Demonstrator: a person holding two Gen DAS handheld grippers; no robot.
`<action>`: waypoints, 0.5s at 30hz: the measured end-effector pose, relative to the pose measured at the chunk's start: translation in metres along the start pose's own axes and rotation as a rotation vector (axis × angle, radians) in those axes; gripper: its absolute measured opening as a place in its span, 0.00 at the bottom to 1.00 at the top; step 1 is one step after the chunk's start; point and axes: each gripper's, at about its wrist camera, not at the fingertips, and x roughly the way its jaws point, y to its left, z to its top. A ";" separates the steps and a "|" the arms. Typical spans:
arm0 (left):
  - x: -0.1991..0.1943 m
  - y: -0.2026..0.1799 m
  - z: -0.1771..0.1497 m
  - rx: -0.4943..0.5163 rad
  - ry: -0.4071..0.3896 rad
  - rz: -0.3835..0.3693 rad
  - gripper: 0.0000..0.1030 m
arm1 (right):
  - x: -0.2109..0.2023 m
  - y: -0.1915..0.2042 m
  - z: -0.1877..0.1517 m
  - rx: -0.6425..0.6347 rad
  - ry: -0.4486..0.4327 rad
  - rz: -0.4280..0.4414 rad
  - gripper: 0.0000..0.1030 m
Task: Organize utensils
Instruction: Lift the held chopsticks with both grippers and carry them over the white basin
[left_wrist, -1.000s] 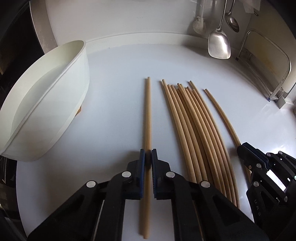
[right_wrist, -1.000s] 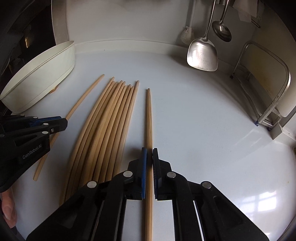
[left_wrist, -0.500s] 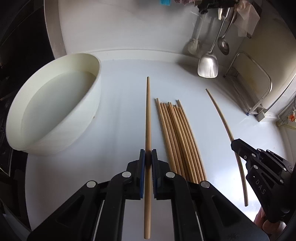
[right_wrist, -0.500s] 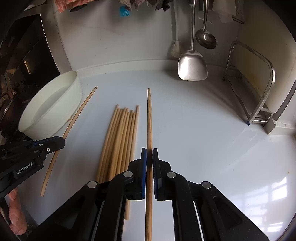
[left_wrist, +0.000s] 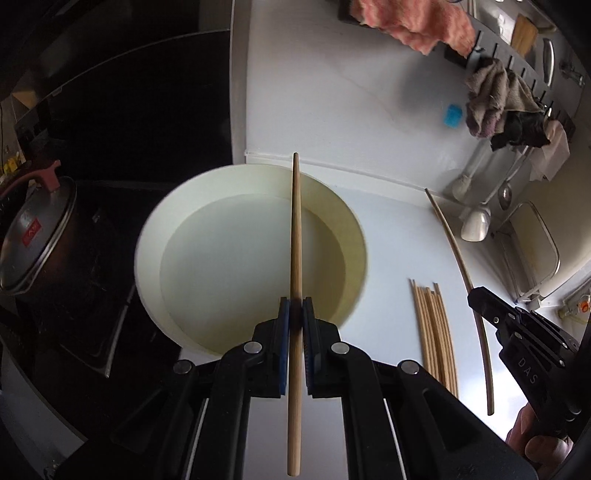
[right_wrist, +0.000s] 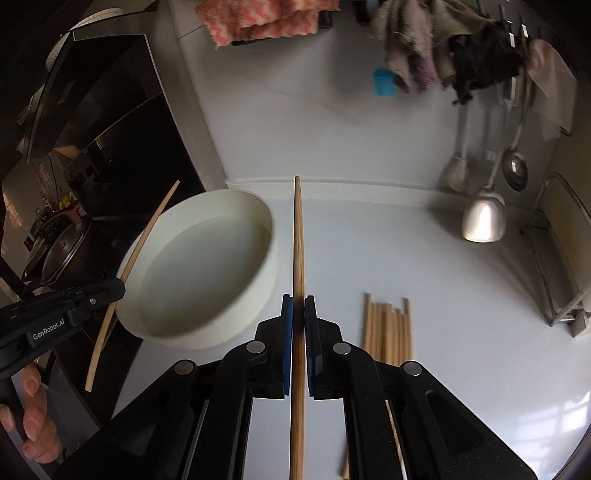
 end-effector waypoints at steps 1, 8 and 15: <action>0.004 0.010 0.006 0.003 0.006 -0.008 0.07 | 0.009 0.013 0.005 0.006 0.005 0.013 0.06; 0.052 0.065 0.035 0.021 0.076 -0.060 0.07 | 0.085 0.079 0.028 0.052 0.080 0.040 0.06; 0.105 0.090 0.051 0.038 0.162 -0.108 0.07 | 0.146 0.097 0.044 0.123 0.149 0.022 0.06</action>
